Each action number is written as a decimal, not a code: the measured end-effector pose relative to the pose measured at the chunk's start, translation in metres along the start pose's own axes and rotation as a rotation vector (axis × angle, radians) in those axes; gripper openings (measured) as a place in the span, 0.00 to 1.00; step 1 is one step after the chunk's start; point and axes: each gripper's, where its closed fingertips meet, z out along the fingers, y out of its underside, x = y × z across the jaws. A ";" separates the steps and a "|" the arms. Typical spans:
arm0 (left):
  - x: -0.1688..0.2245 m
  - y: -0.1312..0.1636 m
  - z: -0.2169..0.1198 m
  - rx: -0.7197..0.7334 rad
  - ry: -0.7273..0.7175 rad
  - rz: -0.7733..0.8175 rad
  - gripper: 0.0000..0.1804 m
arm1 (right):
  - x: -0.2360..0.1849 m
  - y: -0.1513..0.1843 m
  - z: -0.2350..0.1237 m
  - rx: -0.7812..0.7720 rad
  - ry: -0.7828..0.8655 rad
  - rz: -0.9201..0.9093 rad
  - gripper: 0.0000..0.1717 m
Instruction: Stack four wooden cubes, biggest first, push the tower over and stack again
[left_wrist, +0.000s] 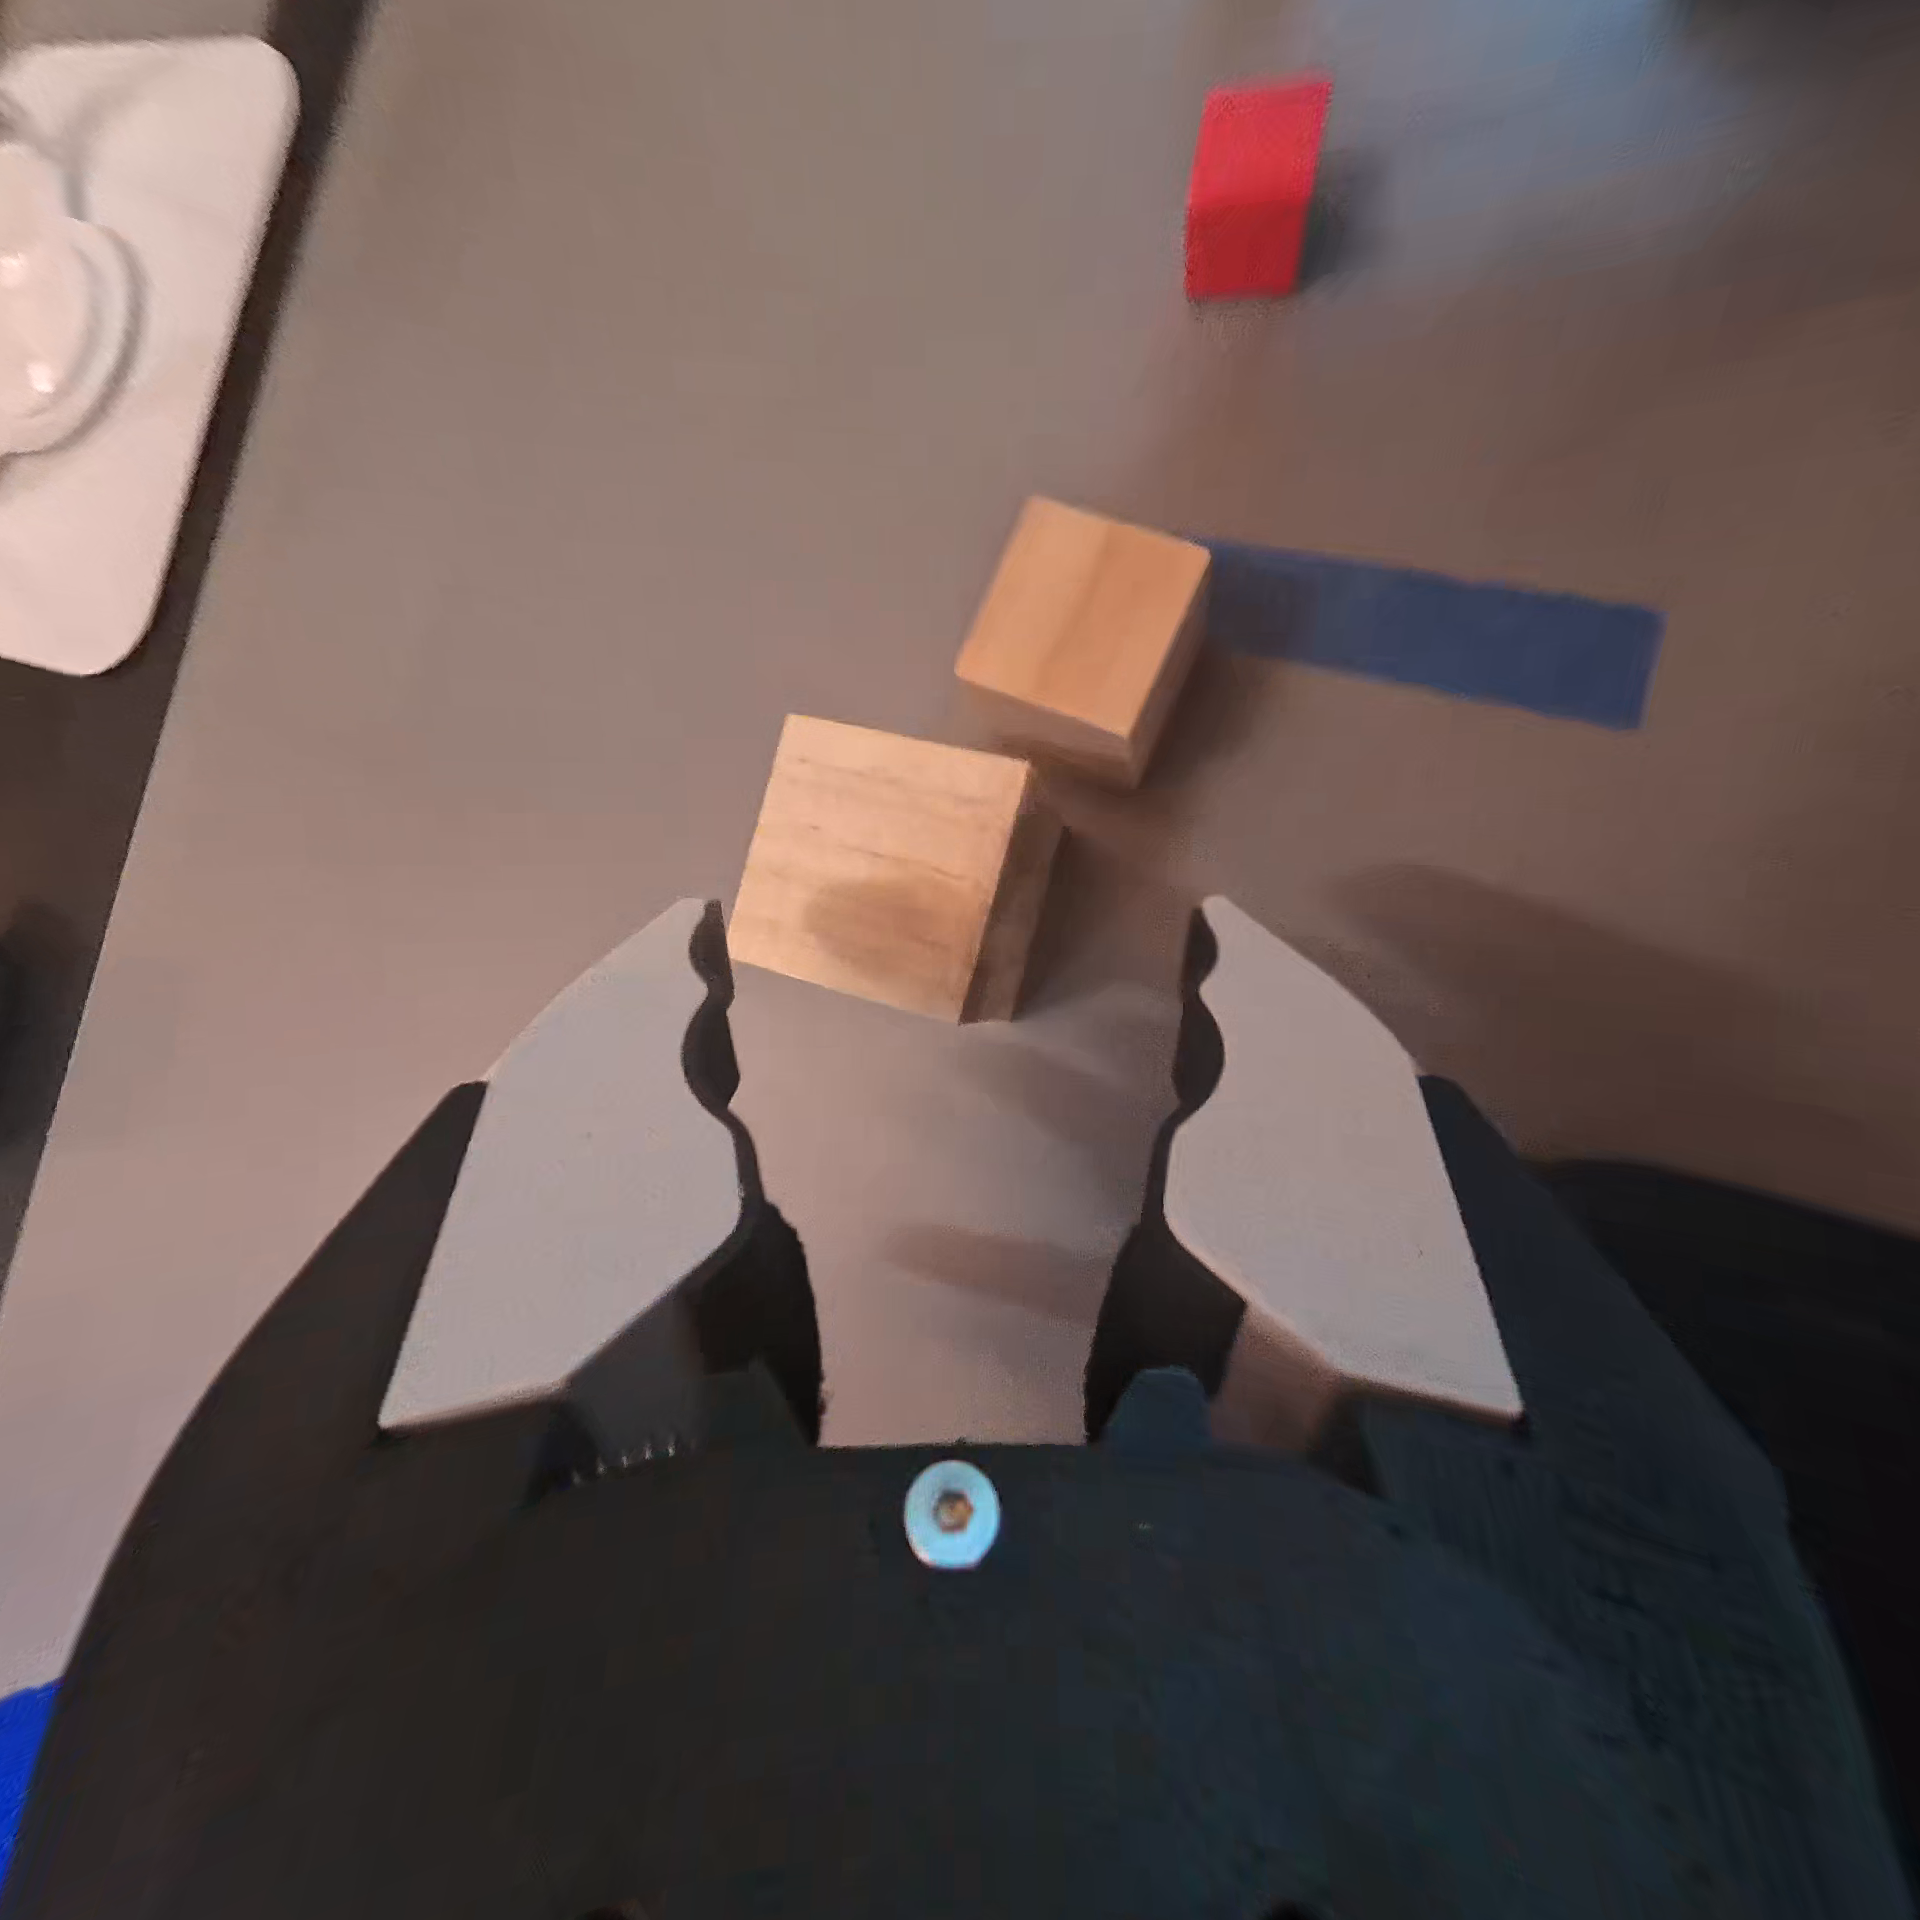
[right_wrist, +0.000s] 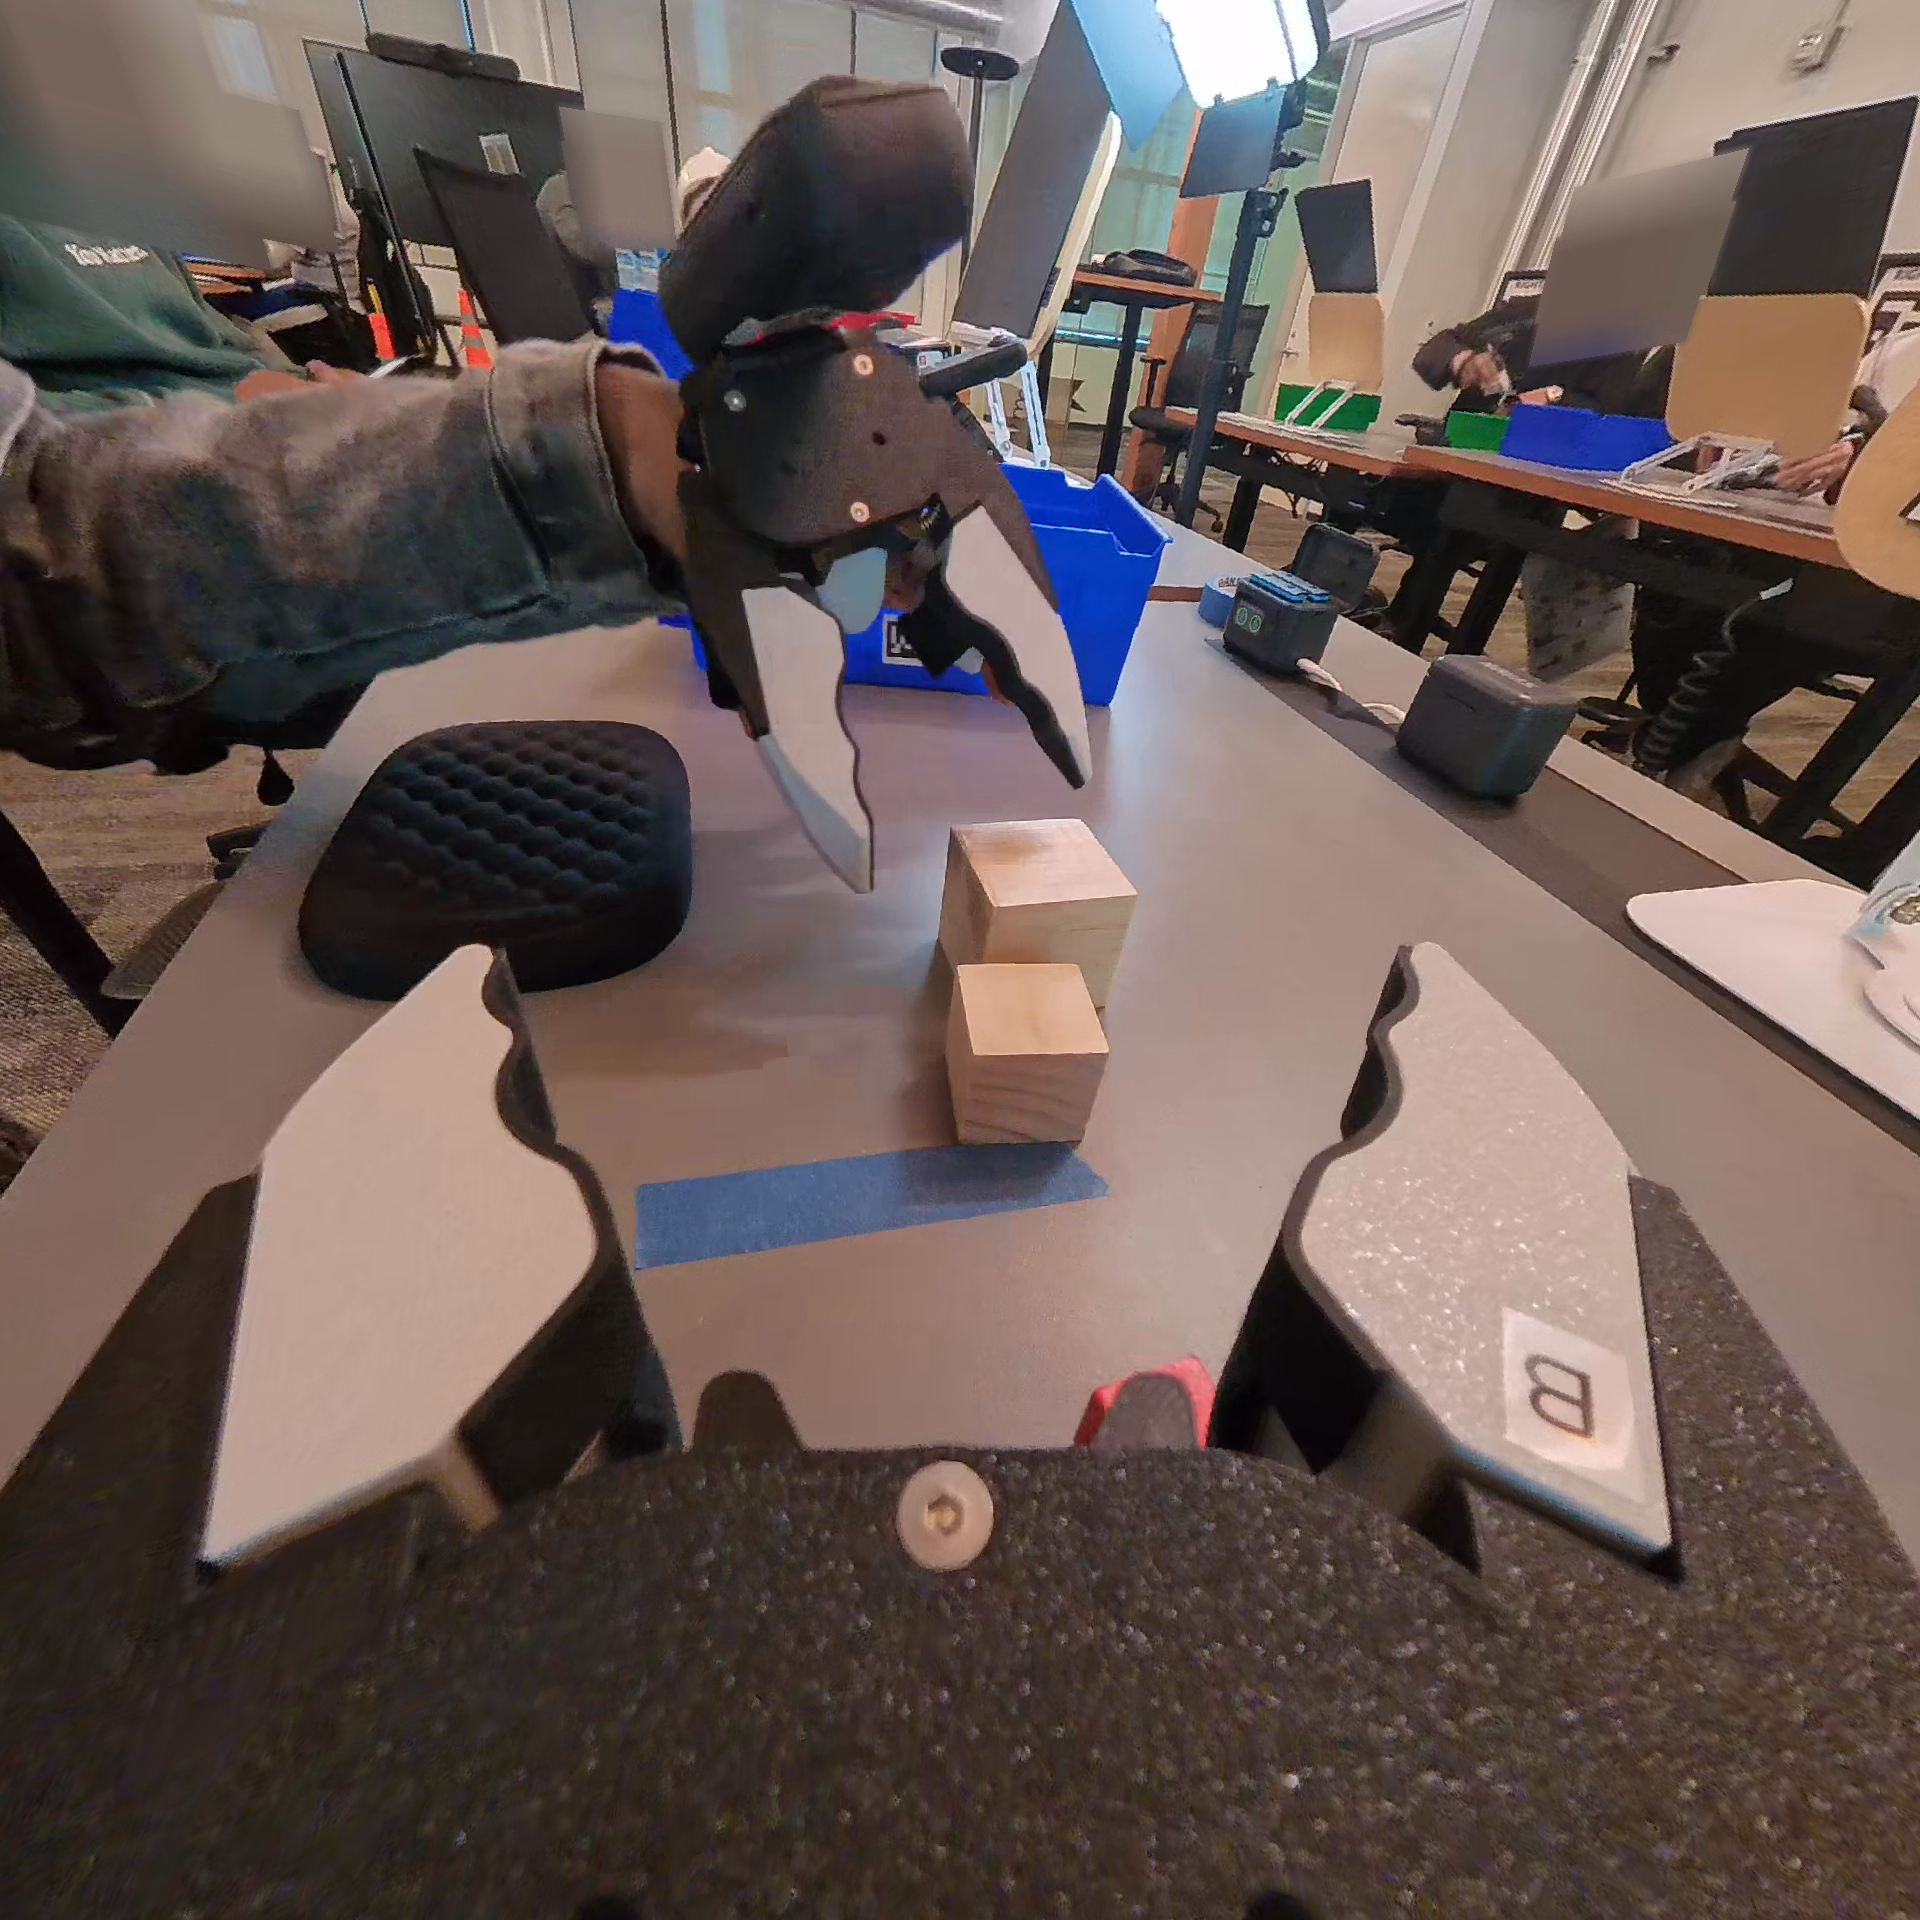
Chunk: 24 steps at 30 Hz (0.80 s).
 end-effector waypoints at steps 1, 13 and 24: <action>0.000 0.002 0.000 -0.038 0.017 0.036 0.47 | 0.000 0.000 0.000 -0.001 0.000 0.000 0.86; -0.013 0.014 0.030 -0.302 0.264 0.229 0.34 | 0.000 0.001 0.000 -0.004 -0.005 0.005 0.86; -0.033 -0.024 0.010 0.096 0.161 0.000 0.33 | 0.000 0.007 0.001 -0.034 -0.003 -0.005 0.86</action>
